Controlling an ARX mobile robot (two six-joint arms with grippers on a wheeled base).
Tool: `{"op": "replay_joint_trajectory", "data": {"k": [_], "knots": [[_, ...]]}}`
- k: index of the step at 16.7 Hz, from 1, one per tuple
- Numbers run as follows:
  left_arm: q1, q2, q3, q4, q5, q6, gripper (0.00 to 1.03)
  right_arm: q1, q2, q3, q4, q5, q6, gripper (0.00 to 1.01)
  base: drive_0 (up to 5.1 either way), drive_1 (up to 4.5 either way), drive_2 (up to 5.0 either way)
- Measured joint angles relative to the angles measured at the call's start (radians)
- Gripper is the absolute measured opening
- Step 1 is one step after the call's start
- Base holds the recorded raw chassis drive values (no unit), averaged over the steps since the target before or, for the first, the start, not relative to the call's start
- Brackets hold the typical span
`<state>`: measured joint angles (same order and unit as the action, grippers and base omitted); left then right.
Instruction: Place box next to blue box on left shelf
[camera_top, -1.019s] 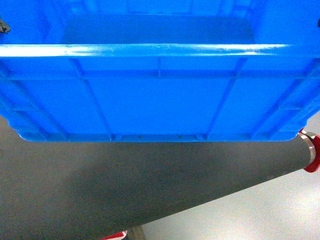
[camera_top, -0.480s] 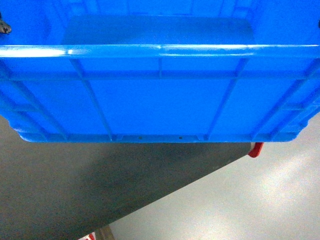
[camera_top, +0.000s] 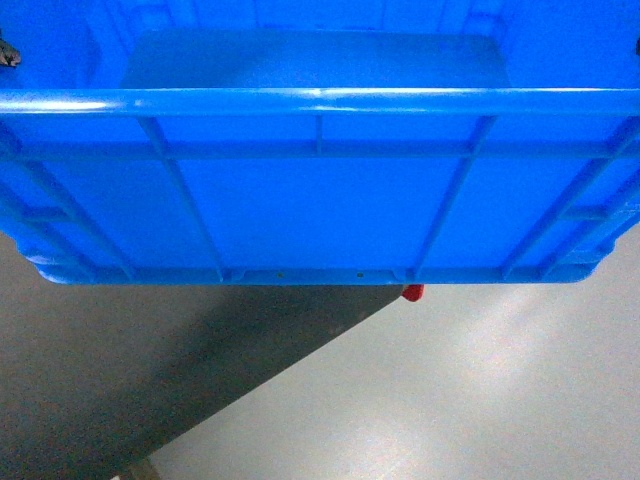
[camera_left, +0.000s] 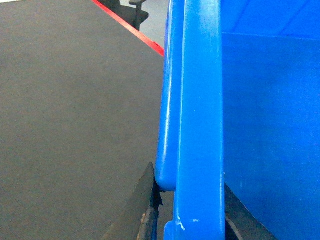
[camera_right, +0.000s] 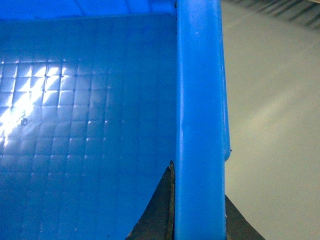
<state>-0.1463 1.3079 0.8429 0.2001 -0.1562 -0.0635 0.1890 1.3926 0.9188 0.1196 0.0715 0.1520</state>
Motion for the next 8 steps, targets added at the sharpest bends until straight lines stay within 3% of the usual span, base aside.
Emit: {"op": "replay_joint_trajectory", "data": {"k": [8], "knots": [[0.0, 0.0, 0.0, 0.002, 0.0, 0.0, 0.17, 0.0, 0.0, 0.0, 0.0, 0.0, 0.0, 0.08, -1.6, -1.65, -1.6]]}}
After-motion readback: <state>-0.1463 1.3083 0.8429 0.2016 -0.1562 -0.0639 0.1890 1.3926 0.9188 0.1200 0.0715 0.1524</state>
